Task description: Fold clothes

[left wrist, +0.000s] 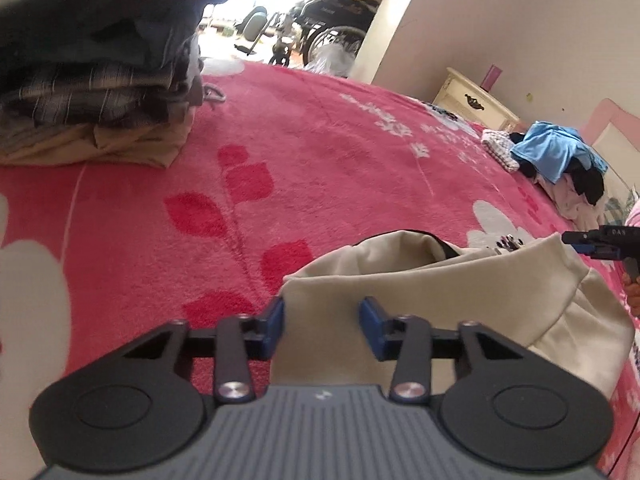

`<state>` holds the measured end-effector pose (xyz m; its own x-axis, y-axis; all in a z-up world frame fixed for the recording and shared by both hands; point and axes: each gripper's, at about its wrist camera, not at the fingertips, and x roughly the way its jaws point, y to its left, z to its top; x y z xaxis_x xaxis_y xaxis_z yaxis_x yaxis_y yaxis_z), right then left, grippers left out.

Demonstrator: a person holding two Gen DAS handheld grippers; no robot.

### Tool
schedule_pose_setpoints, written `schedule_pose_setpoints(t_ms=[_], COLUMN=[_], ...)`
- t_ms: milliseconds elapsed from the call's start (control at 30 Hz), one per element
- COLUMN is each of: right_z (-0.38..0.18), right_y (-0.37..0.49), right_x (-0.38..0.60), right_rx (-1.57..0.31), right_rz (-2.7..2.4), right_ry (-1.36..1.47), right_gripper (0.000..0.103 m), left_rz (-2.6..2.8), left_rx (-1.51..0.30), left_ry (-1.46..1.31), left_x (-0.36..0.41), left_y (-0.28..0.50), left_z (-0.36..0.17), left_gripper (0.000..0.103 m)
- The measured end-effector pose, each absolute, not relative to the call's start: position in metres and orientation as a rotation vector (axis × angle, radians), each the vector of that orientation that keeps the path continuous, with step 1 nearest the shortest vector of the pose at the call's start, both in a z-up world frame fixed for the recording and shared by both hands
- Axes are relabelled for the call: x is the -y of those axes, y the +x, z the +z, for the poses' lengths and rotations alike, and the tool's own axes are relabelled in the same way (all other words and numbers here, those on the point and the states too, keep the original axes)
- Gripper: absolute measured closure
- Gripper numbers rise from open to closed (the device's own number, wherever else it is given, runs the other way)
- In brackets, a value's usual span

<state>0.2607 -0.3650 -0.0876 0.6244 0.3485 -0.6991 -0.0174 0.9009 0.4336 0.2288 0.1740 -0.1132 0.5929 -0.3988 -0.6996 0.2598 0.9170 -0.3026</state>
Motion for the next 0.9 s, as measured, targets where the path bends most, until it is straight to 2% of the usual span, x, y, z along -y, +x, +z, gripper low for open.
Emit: schedule_pose_setpoints(t_ms=[33, 67, 200, 367, 533, 600, 633, 900], right_z=[-0.087, -0.087, -0.086, -0.089, -0.099, -0.099, -0.099, -0.054], right_y=[0.258, 0.256, 0.248, 0.248, 0.256, 0.256, 0.256, 0.228], right_x=[0.366, 0.368, 0.373, 0.374, 0.379, 0.378, 0.377, 0.376], right_rx=[-0.869, -0.861, -0.832, -0.825, -0.841, -0.829, -0.819, -0.607], right_rz=[0.213, 0.209, 0.215, 0.232, 0.223, 0.237, 0.244, 0.269], right_ry=[0.419, 0.427, 0.439, 0.434, 0.471, 0.460, 0.454, 0.438], right_gripper=[0.066, 0.079, 0.090, 0.093, 0.086, 0.092, 0.098, 0.100], left_rz=[-0.386, -0.387, -0.391, -0.393, -0.371, -0.358, -0.352, -0.341], left_rx=[-0.844, -0.833, -0.795, -0.767, -0.768, -0.745, -0.729, -0.609], left_ry=[-0.165, -0.149, -0.148, -0.121, -0.118, -0.118, -0.122, -0.248], left_x=[-0.173, -0.171, -0.171, -0.164, -0.162, -0.160, -0.160, -0.174], left_y=[0.226, 0.224, 0.217, 0.211, 0.213, 0.210, 0.207, 0.208], left_z=[-0.112, -0.110, -0.102, -0.101, -0.104, -0.101, -0.099, -0.065], left_gripper=[0.071, 0.075, 0.086, 0.093, 0.094, 0.096, 0.097, 0.097])
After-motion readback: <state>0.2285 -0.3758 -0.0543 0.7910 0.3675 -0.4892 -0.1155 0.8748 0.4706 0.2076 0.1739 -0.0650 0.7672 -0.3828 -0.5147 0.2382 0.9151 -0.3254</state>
